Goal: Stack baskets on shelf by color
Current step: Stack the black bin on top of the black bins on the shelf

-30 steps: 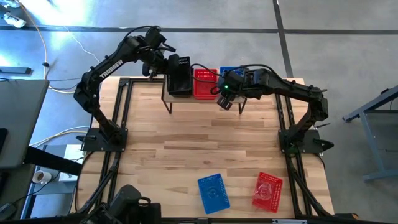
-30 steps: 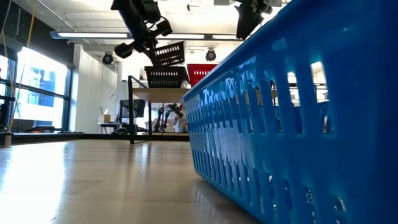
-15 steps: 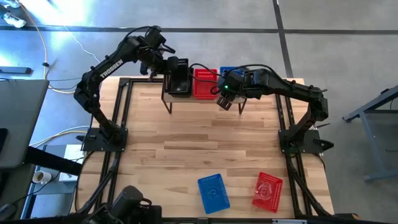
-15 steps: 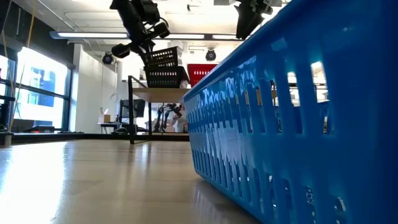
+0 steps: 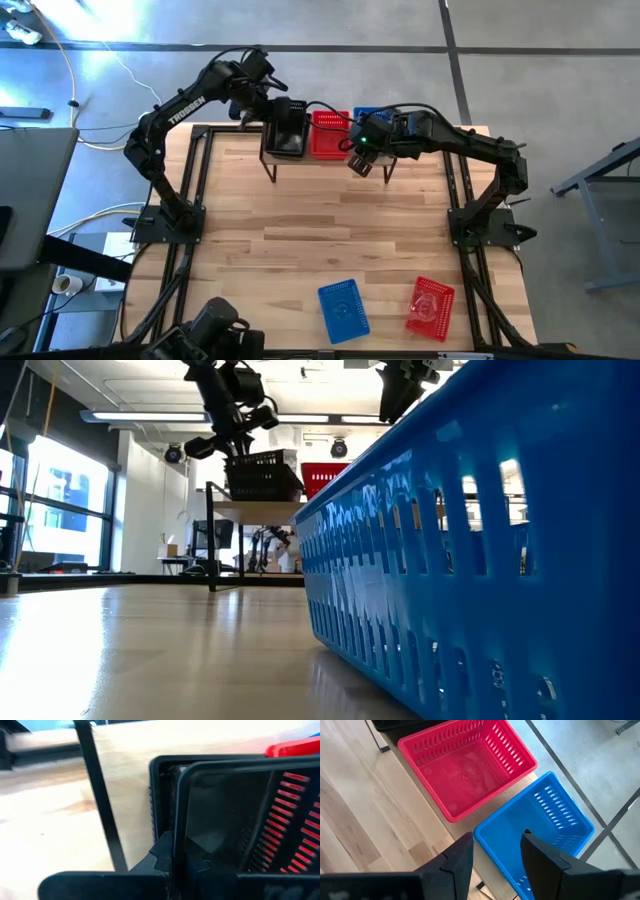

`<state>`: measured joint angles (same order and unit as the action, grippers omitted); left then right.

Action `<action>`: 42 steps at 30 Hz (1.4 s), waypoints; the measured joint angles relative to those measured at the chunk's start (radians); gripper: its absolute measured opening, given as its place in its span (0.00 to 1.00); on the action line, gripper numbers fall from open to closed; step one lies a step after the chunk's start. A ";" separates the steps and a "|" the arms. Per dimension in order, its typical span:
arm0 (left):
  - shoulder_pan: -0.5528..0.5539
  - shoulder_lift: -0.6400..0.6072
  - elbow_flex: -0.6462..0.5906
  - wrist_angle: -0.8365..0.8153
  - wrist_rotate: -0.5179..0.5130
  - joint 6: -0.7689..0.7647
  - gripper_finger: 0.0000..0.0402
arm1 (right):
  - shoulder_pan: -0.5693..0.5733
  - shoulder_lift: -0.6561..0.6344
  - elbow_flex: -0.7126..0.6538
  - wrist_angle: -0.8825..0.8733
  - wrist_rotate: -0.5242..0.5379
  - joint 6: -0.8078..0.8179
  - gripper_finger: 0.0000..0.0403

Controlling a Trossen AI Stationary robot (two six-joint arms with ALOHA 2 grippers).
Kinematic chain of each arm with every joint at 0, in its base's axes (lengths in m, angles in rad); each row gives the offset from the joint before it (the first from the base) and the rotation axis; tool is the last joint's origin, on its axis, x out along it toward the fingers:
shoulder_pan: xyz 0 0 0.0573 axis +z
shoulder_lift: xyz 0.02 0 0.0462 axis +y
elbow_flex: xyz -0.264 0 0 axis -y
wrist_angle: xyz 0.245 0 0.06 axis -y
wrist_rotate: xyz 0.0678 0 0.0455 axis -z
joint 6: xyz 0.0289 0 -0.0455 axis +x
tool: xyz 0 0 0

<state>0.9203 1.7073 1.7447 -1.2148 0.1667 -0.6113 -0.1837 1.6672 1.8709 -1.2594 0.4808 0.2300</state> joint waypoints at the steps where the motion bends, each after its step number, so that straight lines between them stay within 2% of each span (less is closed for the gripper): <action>1: 0.000 0.000 0.000 0.000 -0.019 0.014 0.00 | 0.000 0.000 0.000 0.000 0.000 0.001 0.37; 7: 0.000 0.000 0.000 0.015 -0.027 0.022 0.02 | 0.000 0.000 0.000 0.000 0.000 0.001 0.37; 17: 0.000 0.000 0.000 0.042 -0.020 0.013 0.14 | 0.000 0.000 0.000 0.000 0.005 0.005 0.37; 21: 0.004 -0.002 0.005 0.037 0.022 0.021 0.17 | 0.000 0.000 0.000 0.000 0.005 0.002 0.37; 30: 0.021 -0.004 0.141 0.030 0.031 0.088 0.18 | 0.000 0.000 0.000 0.000 0.008 -0.010 0.37; 37: 0.012 -0.004 0.194 0.000 0.026 0.142 0.18 | 0.000 0.000 0.000 0.000 0.007 -0.010 0.37; 42: -0.068 -0.005 0.195 -0.102 0.031 0.301 0.18 | 0.000 0.000 0.000 0.000 -0.023 -0.003 0.37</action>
<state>0.8524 1.7027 1.9396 -1.3169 0.1978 -0.3099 -0.1841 1.6676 1.8709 -1.2598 0.4580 0.2268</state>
